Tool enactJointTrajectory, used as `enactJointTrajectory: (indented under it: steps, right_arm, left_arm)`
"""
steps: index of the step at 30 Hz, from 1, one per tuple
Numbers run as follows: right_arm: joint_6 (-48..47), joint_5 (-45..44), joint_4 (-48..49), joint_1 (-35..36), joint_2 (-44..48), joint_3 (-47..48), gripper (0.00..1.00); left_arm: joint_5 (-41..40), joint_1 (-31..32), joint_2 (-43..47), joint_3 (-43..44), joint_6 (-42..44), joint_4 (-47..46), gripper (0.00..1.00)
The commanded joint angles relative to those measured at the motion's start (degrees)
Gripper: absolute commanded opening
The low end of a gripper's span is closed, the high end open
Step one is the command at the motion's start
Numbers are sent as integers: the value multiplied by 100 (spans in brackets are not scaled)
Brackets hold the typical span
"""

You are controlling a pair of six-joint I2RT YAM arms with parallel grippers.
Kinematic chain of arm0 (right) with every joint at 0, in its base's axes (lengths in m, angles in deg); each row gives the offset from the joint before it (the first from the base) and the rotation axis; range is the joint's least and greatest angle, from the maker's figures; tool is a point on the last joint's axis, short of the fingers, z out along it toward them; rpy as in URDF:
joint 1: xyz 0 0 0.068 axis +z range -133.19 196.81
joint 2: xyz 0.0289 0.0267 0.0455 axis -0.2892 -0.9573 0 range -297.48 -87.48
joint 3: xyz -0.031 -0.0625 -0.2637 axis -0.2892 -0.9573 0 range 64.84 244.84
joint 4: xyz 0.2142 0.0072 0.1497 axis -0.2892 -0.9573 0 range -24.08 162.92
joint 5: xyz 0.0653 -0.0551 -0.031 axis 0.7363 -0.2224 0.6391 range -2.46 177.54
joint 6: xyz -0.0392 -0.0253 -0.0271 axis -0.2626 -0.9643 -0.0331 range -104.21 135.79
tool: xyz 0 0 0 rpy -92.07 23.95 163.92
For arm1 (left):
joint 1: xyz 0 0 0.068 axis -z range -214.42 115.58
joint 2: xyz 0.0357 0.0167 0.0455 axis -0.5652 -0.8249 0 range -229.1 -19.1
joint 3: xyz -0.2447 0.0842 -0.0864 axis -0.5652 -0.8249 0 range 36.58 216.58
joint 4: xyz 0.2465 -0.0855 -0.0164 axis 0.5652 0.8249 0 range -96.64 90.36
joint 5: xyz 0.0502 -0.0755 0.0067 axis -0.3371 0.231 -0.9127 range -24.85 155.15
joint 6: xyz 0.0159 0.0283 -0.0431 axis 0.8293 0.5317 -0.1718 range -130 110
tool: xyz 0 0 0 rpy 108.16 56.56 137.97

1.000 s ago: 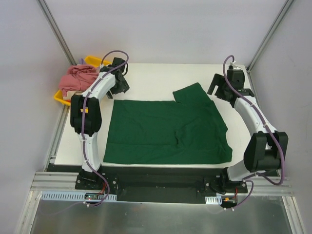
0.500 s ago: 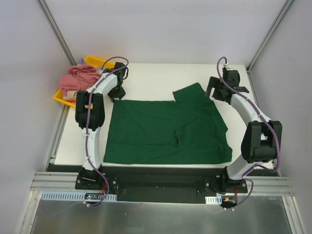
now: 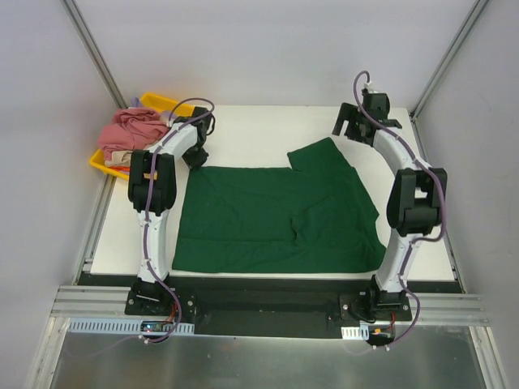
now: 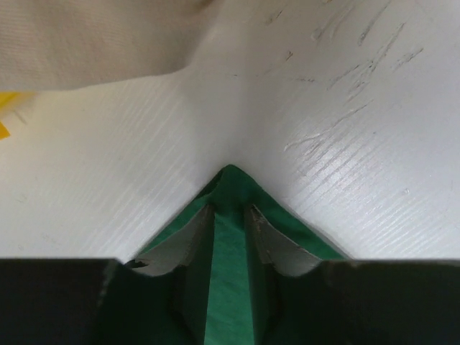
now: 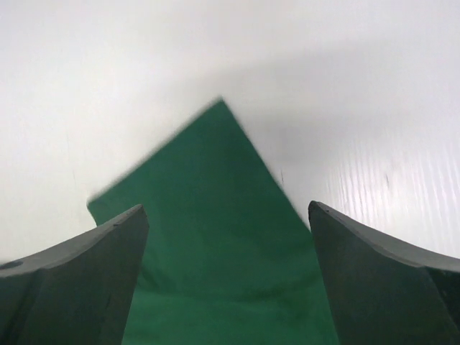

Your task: Fold and stack the t-shirts

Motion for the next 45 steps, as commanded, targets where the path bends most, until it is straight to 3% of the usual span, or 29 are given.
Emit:
enactJointTrajectory:
  steps: [1, 4, 9, 20, 24, 30, 40, 45]
  right_arm:
    - [322, -127, -270, 60, -1047, 1585, 96]
    - [200, -458, -1132, 96, -2014, 3044, 96]
    - [-3, -742, -1662, 192, -3115, 4304, 98]
    - [-996, -1323, -1740, 570, -3590, 4708, 95]
    - [-1066, -1217, -1733, 562, -3591, 4701, 79]
    - [-1154, -858, -1591, 553, -3520, 4550, 77]
    - [83, -681, -2276, 412, -3573, 4401, 72]
    - [50, -725, -2382, 447, -3599, 4489, 62]
  left_arm:
    - [40, -48, -26, -29, -191, 152, 17]
    - [101, -48, 10, -29, -165, 152, 0]
    - [224, -48, 36, -20, -95, 144, 0]
    - [602, -48, 256, 208, 178, 144, 0]
    - [708, -57, 282, 287, 275, 152, 0]
    - [716, -57, 379, 288, 248, 135, 0]
    - [734, -57, 432, 244, 301, 144, 0]
    - [752, -57, 414, 209, 275, 152, 0]
